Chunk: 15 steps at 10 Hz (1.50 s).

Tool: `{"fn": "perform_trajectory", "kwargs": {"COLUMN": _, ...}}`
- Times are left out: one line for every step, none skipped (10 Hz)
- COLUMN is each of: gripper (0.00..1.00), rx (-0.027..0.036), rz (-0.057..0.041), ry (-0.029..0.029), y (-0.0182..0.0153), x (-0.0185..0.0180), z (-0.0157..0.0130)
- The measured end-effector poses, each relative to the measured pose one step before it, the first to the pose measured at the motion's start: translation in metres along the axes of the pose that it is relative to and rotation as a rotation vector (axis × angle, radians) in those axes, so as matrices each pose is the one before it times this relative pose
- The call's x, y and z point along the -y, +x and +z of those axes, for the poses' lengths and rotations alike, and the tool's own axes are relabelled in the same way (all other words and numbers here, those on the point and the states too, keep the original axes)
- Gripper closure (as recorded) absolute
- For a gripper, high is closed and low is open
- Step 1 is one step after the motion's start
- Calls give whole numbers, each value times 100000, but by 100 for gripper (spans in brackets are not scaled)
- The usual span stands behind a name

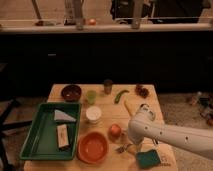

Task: Place fork in purple bowl

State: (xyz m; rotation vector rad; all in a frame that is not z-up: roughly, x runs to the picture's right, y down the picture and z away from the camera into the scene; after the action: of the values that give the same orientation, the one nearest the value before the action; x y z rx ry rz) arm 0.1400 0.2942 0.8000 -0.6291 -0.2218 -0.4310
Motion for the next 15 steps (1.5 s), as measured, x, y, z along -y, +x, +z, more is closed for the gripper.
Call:
{"fn": "perform_trajectory", "kwargs": {"gripper": 20, "rx": -418, "rz": -740, "ry": -1171, "y": -81, "x": 1, "z": 185}}
{"fn": "perform_trajectory", "kwargs": {"gripper": 20, "rx": -113, "rz": -598, "ry": -571, "y": -120, "x": 116, "z": 148}}
{"fn": "perform_trajectory", "kwargs": {"gripper": 23, "rx": -84, "rz": -326, "ry": -406, "y": -47, "x": 6, "z": 77}}
{"fn": "perform_trajectory", "kwargs": {"gripper": 33, "rx": -194, "rz": -223, "ry": -360, "y": 4, "x": -9, "z": 54}}
{"fn": "perform_trajectory", "kwargs": {"gripper": 42, "rx": -79, "rz": -21, "ry": -297, "y": 11, "x": -74, "z": 23}}
{"fn": "perform_trajectory", "kwargs": {"gripper": 51, "rx": -92, "rz": -56, "ry": 115, "y": 34, "x": 25, "z": 26}}
{"fn": "perform_trajectory", "kwargs": {"gripper": 63, "rx": 5, "rz": 12, "ry": 51, "y": 2, "x": 12, "z": -37}}
{"fn": "perform_trajectory", "kwargs": {"gripper": 73, "rx": -34, "rz": -32, "ry": 199, "y": 1, "x": 73, "z": -196}}
{"fn": "perform_trajectory", "kwargs": {"gripper": 84, "rx": 61, "rz": 61, "ry": 85, "y": -2, "x": 17, "z": -290}}
{"fn": "perform_trajectory", "kwargs": {"gripper": 92, "rx": 30, "rz": -28, "ry": -99, "y": -5, "x": -22, "z": -190}}
{"fn": "perform_trajectory", "kwargs": {"gripper": 99, "rx": -280, "rz": -258, "ry": -315, "y": 103, "x": -215, "z": -105}}
{"fn": "perform_trajectory", "kwargs": {"gripper": 100, "rx": 209, "rz": -119, "ry": -138, "y": -137, "x": 48, "z": -85}}
{"fn": "perform_trajectory", "kwargs": {"gripper": 100, "rx": 89, "rz": 8, "ry": -15, "y": -13, "x": 18, "z": 29}}
{"fn": "perform_trajectory", "kwargs": {"gripper": 100, "rx": 592, "rz": 288, "ry": 427, "y": 52, "x": 138, "z": 308}}
{"fn": "perform_trajectory", "kwargs": {"gripper": 100, "rx": 213, "rz": 19, "ry": 290, "y": 6, "x": 135, "z": 144}}
